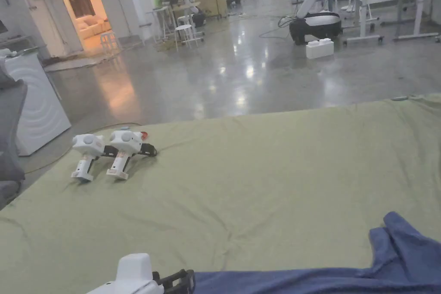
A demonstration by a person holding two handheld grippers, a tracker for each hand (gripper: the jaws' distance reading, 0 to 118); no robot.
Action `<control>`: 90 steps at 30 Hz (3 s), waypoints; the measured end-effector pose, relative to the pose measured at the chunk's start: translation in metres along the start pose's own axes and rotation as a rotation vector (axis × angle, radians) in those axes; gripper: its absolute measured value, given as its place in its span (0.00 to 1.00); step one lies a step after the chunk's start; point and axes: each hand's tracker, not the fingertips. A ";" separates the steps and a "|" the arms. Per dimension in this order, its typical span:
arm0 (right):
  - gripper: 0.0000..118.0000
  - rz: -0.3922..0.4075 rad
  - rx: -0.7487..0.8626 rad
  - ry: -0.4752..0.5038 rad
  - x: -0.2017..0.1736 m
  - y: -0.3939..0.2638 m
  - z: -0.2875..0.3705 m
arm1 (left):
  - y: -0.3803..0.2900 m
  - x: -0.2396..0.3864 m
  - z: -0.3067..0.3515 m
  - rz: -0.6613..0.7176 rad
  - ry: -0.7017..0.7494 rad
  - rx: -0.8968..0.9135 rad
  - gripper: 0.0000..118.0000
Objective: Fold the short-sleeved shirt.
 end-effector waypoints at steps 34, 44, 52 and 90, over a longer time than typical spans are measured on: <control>0.50 -0.108 -0.774 -0.220 0.153 -0.023 -0.332 | 0.001 -0.004 -0.184 0.050 0.053 -0.443 0.01; 0.01 -0.014 -0.611 -0.149 0.124 0.003 -0.280 | 0.009 0.000 -0.131 -0.066 -0.008 -0.310 0.00; 0.01 -0.076 -0.441 -0.087 0.111 -0.011 -0.113 | -0.047 -0.040 0.020 0.005 -0.102 -0.162 0.00; 0.51 0.152 0.247 -0.076 -0.030 0.061 0.051 | -0.031 0.116 0.241 -0.294 0.078 0.682 0.65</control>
